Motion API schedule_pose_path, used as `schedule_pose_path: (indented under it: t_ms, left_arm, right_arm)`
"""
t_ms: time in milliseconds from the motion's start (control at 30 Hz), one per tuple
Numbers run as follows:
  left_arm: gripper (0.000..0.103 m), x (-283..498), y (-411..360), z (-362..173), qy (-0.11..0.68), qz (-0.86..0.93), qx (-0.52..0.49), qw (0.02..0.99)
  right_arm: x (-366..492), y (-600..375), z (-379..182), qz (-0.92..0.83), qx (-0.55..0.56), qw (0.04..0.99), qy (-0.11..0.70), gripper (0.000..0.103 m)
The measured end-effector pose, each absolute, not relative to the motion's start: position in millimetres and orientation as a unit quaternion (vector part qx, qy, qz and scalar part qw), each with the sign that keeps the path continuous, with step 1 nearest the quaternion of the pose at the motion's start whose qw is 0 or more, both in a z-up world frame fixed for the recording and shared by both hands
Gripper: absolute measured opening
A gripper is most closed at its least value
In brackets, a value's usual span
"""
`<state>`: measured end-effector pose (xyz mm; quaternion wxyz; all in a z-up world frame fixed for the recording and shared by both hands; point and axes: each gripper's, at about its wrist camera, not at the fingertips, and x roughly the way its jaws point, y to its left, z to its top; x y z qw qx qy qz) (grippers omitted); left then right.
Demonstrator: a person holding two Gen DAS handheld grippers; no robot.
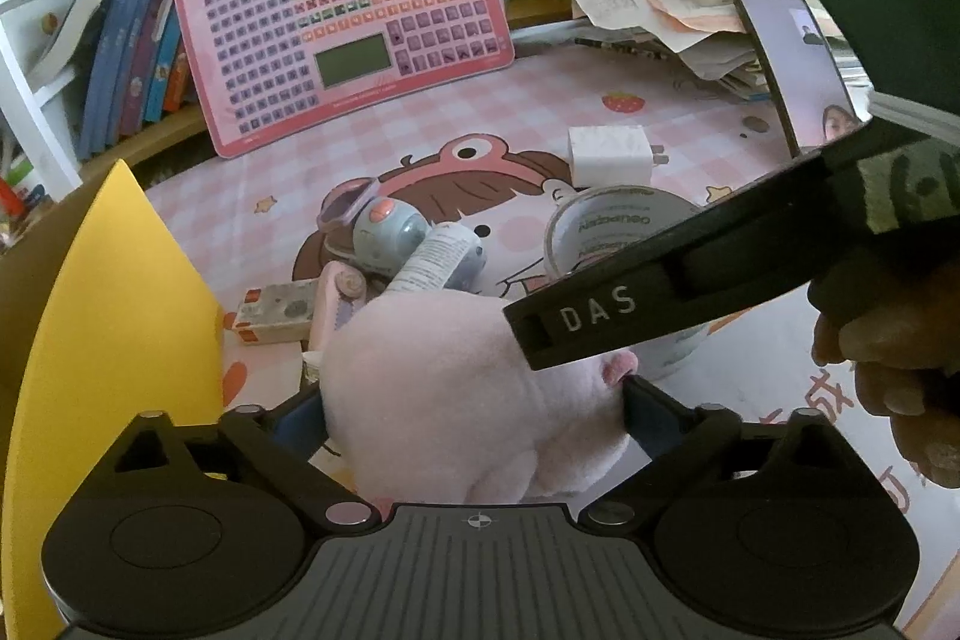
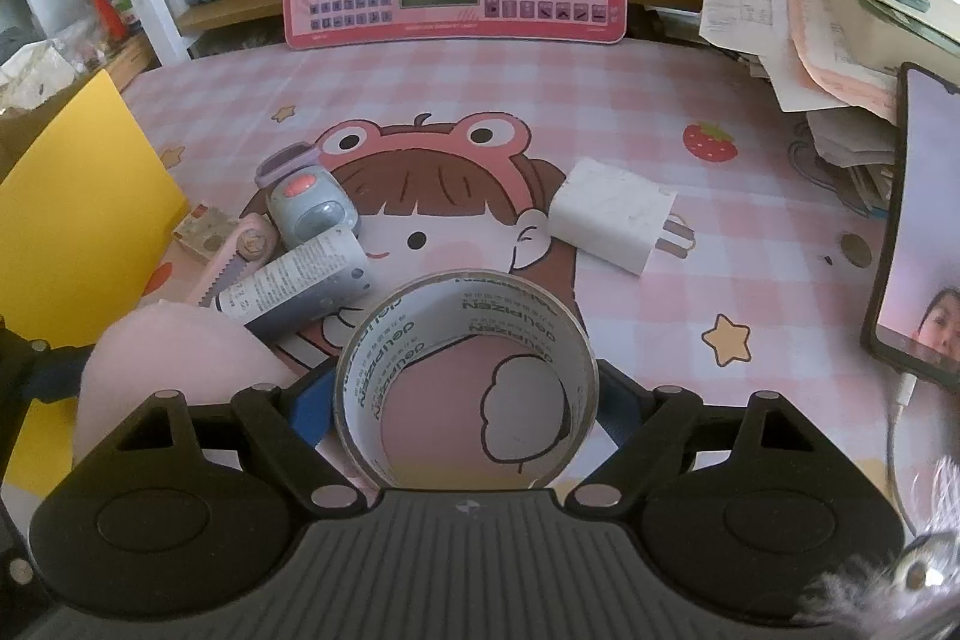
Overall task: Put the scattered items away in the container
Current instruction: 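Close the right tool on the tape roll while the left tool grasps the pink pig, then lift and carry the tape roll and pig with both tools toward the yellow box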
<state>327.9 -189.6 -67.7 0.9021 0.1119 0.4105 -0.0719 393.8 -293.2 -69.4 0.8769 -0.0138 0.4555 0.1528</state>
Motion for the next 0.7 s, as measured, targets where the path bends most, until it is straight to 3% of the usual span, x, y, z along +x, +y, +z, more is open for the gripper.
schedule_pose_path:
  t_ms: [200,700]
  left_arm:
    - [0.088,319.2,-184.5,-59.5,0.412,-0.075,0.085,0.904]
    - [0.088,274.8,-186.3,-31.3,0.376,-0.111,0.080,0.916]
  right_arm:
    - [380.2,-301.9,-58.5,0.153,0.002,0.884,0.442,0.084]
    - [330.3,-328.6,-33.4,0.138,0.035,0.893,0.427,0.084]
